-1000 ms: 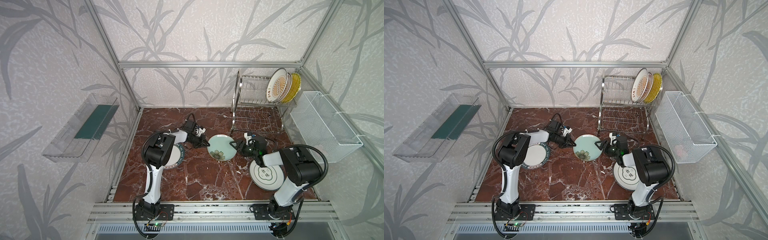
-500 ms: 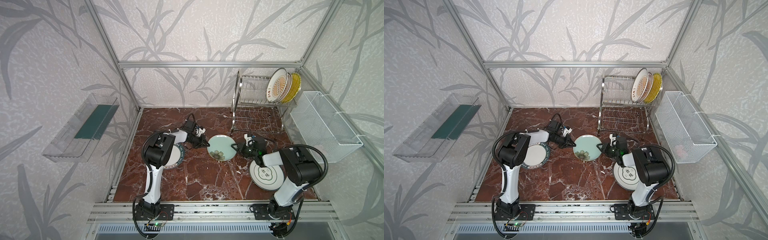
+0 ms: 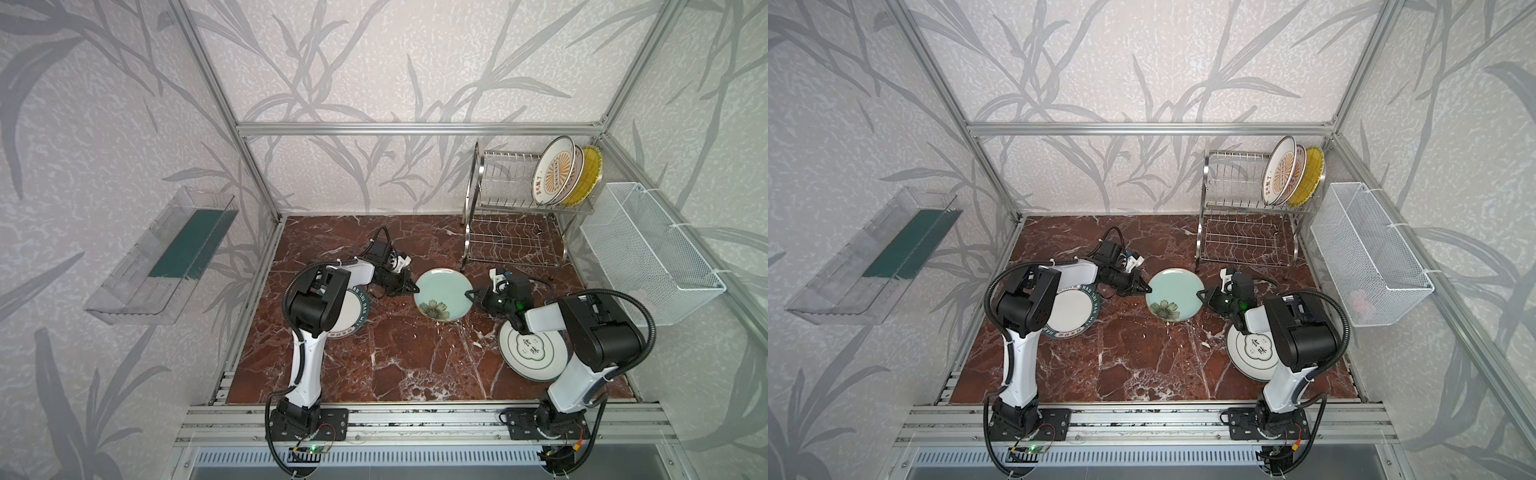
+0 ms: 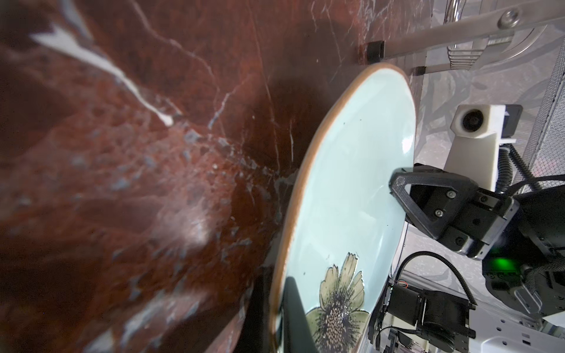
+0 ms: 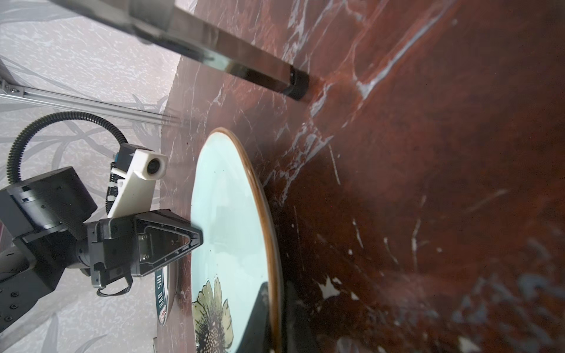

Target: Load the plates into the dish rack

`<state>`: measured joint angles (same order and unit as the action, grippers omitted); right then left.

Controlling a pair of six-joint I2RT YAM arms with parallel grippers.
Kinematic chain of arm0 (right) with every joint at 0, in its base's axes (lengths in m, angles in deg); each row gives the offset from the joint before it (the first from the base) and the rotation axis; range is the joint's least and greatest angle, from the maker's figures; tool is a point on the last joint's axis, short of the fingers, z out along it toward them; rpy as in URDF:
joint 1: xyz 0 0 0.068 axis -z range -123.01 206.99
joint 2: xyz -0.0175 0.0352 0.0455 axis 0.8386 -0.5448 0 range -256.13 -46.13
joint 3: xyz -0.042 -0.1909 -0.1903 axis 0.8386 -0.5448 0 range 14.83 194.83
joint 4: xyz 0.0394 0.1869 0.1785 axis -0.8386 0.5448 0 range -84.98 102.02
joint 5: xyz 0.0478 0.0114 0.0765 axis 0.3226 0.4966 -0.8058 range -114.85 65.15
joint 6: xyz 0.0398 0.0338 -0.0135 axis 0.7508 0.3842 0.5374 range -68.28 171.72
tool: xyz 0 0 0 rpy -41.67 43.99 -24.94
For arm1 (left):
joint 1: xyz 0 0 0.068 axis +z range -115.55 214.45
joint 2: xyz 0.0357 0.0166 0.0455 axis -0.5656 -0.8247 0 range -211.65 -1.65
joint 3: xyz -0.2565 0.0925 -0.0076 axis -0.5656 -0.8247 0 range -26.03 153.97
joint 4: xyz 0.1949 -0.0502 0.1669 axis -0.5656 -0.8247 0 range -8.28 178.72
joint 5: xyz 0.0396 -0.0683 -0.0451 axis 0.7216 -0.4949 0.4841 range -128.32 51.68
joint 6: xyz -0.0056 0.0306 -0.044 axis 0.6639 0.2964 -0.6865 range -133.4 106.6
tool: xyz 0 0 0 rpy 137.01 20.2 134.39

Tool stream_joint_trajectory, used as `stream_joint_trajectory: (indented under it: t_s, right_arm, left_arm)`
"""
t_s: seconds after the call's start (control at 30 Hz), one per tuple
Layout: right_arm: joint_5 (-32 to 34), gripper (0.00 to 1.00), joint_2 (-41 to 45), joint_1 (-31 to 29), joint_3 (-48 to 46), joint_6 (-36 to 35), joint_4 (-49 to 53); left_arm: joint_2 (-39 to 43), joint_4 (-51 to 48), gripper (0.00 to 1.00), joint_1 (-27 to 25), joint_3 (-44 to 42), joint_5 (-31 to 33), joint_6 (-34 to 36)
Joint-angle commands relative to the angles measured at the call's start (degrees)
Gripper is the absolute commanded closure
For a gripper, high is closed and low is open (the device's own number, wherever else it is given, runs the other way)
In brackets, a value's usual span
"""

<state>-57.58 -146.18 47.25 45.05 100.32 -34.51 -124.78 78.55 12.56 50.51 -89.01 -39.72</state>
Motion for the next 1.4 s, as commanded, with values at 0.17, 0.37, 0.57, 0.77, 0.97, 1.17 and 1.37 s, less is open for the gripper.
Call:
stream_joint_trajectory:
  t_s: [0.17, 0.37, 0.57, 0.77, 0.97, 1.17, 1.37]
  right_arm:
    - [-8.7, 1.00, 0.6, -1.4, 1.0, 1.0, -9.5]
    - [-9.9, 1.00, -0.4, -0.8, 0.5, 2.9, -12.9]
    - [-10.9, 1.00, -0.2, -0.2, 0.3, 4.4, -15.2]
    - [-11.3, 1.00, -0.4, -0.1, 0.1, 6.1, -17.9]
    - [-10.6, 1.00, -1.2, -0.1, -0.3, 7.6, -20.8]
    - [-10.6, 1.00, -0.6, -0.1, -0.3, 7.3, -20.6]
    - [-10.3, 1.00, 1.2, -0.1, -0.2, 6.0, -18.4]
  left_arm:
    - [0.8, 2.4, 1.00, -1.5, 0.2, -0.5, -0.9]
    - [1.8, 3.7, 0.84, -1.2, -0.6, -0.1, -2.0]
    - [2.4, 4.0, 0.71, -1.2, -0.8, 0.0, -2.4]
    - [3.3, 4.7, 0.69, -1.2, -1.4, -0.5, -3.0]
    - [5.0, 6.2, 0.70, -1.3, -2.7, -1.0, -4.1]
    - [5.7, 8.9, 0.91, -1.3, -3.8, -1.9, -5.9]
    - [5.6, 12.0, 1.00, -1.3, -4.2, -3.3, -8.2]
